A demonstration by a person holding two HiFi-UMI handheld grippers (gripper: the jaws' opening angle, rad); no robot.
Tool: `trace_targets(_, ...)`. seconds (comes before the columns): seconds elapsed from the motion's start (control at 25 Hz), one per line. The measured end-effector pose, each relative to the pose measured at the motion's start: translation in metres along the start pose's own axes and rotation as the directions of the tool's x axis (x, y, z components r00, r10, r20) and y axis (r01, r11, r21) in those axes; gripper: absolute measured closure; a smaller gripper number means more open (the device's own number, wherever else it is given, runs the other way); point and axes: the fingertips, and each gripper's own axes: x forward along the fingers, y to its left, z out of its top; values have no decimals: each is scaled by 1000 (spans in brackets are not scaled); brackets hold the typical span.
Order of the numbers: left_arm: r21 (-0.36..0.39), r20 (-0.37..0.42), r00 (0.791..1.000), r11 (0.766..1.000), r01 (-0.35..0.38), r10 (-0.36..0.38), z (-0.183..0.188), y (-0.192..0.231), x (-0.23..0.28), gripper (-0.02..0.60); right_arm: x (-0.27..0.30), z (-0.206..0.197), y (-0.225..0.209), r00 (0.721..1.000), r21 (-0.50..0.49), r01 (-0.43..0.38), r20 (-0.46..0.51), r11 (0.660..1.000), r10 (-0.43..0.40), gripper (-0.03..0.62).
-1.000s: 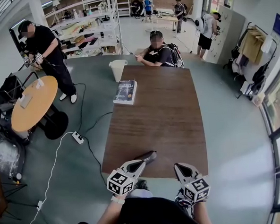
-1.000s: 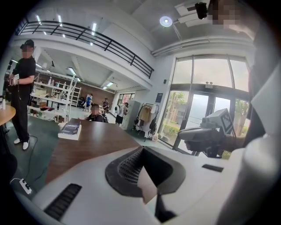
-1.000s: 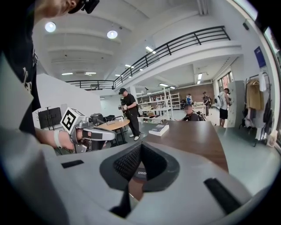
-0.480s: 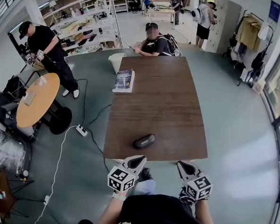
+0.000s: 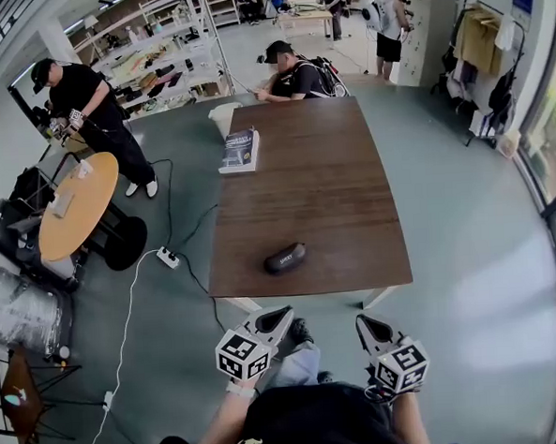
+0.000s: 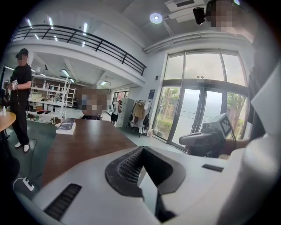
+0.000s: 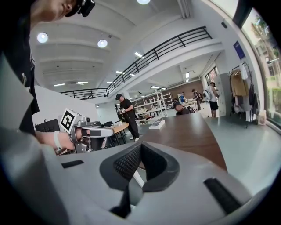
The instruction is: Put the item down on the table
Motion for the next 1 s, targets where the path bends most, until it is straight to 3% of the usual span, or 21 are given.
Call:
trace_targets(0.44, 23, -5, 998, 997, 67, -67, -31, -49, -23, 575, -43, -36, 31, 999, 4, 30, 21, 1000, -30, 606)
trace_targets(1.0, 6, 13, 996, 996, 89, -89, -53, -71, -60, 575, -56, -62, 70, 1000, -3, 13, -10, 1000, -13, 606)
